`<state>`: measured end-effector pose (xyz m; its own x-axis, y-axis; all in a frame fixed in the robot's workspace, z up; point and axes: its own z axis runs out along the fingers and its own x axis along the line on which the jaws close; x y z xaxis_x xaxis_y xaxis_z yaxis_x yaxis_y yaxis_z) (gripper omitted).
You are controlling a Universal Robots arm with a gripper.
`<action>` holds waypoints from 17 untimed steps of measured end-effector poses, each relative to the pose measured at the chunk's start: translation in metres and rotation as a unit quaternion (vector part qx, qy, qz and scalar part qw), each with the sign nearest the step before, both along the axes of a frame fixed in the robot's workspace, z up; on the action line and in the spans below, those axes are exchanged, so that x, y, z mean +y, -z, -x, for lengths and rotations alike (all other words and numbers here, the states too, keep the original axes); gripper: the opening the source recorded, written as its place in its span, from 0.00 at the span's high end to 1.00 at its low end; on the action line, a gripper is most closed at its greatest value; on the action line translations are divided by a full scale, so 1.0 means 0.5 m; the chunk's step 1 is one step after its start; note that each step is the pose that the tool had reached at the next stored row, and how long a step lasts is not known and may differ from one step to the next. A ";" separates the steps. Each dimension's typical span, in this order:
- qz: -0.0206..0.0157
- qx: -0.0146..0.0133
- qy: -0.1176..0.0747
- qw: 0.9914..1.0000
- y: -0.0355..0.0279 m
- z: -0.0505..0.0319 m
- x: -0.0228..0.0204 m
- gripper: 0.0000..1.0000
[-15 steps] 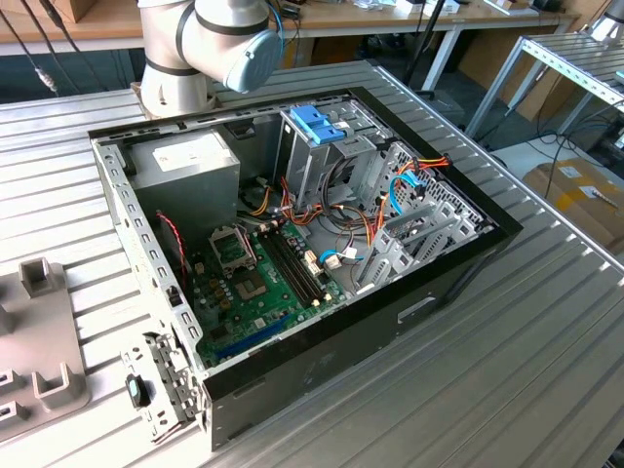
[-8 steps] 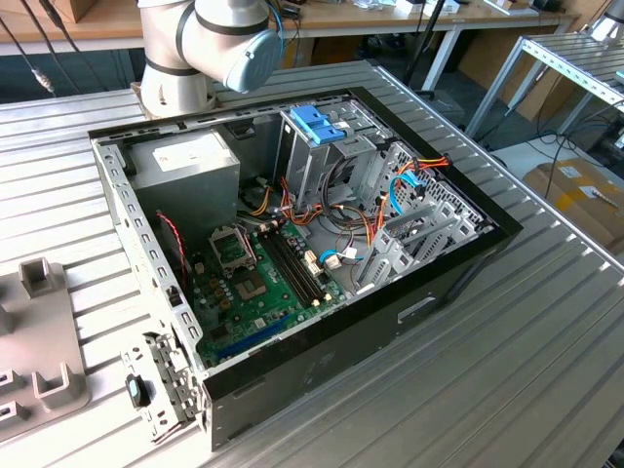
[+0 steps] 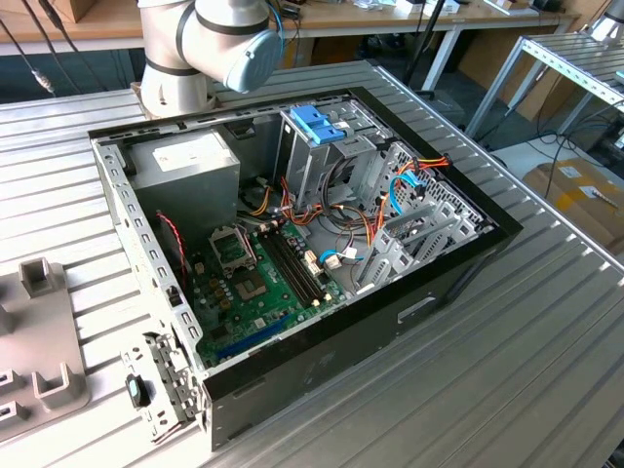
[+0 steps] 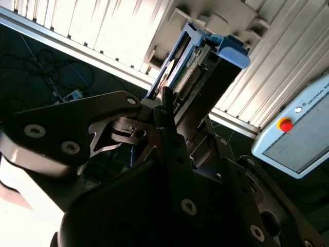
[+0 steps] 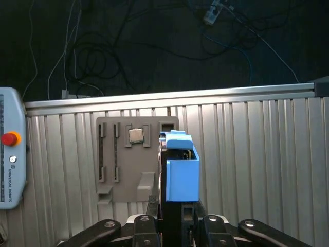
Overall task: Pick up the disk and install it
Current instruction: 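Pick up the disk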
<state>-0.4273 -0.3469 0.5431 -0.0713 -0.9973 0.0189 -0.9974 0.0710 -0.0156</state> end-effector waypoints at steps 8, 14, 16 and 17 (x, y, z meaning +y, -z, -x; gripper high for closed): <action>0.000 0.000 0.000 1.000 0.010 -0.072 0.0004 0.65; 0.000 0.000 0.000 1.000 0.016 -0.141 0.0018 0.65; 0.000 0.000 0.000 1.000 0.017 -0.163 0.0025 0.65; 0.000 0.000 0.000 1.000 0.018 -0.178 0.0031 0.65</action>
<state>-0.3381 -0.3454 0.5339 -0.0713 -0.9973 0.0189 -0.9974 0.0710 -0.0157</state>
